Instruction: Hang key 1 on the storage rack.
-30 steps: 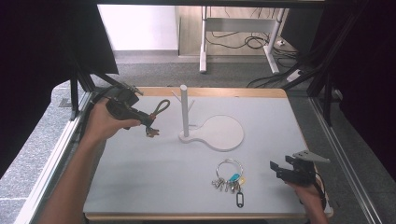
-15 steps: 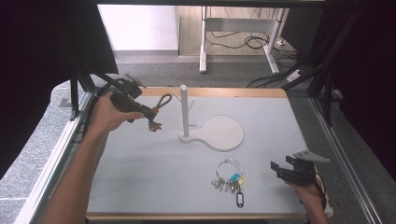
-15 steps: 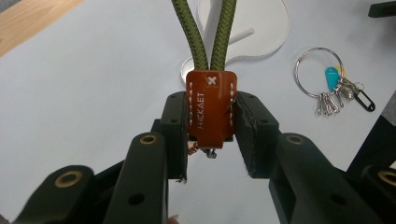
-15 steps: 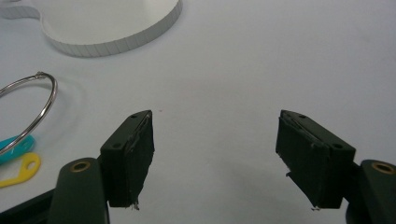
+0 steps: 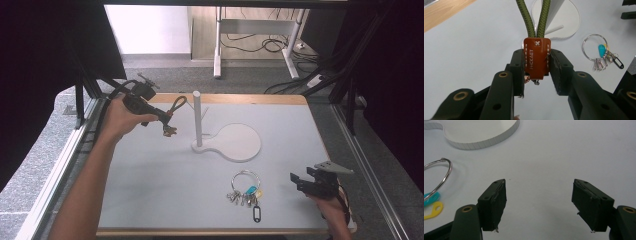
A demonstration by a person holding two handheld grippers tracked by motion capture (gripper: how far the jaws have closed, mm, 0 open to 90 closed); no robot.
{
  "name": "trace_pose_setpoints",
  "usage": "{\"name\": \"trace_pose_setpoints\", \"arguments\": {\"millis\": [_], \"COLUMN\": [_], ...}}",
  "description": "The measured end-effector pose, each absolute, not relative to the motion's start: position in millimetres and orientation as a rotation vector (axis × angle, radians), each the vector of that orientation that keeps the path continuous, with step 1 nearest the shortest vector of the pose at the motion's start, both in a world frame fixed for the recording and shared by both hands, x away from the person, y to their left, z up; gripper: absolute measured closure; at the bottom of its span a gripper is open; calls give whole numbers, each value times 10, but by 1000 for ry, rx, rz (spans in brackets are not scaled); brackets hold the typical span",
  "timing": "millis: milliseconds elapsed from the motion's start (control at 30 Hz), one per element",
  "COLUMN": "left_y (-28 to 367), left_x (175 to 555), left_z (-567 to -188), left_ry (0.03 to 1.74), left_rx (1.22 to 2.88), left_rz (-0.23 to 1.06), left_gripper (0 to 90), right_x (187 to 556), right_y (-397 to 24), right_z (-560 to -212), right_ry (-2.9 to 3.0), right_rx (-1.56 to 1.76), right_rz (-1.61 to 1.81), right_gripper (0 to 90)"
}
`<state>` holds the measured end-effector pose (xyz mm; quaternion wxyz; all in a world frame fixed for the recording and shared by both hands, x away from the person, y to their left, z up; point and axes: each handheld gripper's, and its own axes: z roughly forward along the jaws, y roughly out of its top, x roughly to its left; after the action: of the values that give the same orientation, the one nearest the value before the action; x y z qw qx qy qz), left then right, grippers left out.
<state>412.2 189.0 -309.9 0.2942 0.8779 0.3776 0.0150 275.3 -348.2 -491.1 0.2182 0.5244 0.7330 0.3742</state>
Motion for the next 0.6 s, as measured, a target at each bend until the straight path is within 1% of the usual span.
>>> {"name": "trace_pose_setpoints", "arguments": {"millis": [233, 600], "left_y": [1876, 1791], "left_x": [4195, 4274], "left_z": [-3106, -3191], "left_ry": [1010, 1011], "left_rx": [2317, 2336], "left_rz": [8, -16], "left_gripper": [665, 665], "right_x": [2753, 2755], "right_y": [-3476, -3484], "right_z": [-4915, -4920], "right_ry": [2035, 2033], "right_rx": [1452, 1456], "right_rz": [1031, 1029], "right_gripper": [281, 281]}}
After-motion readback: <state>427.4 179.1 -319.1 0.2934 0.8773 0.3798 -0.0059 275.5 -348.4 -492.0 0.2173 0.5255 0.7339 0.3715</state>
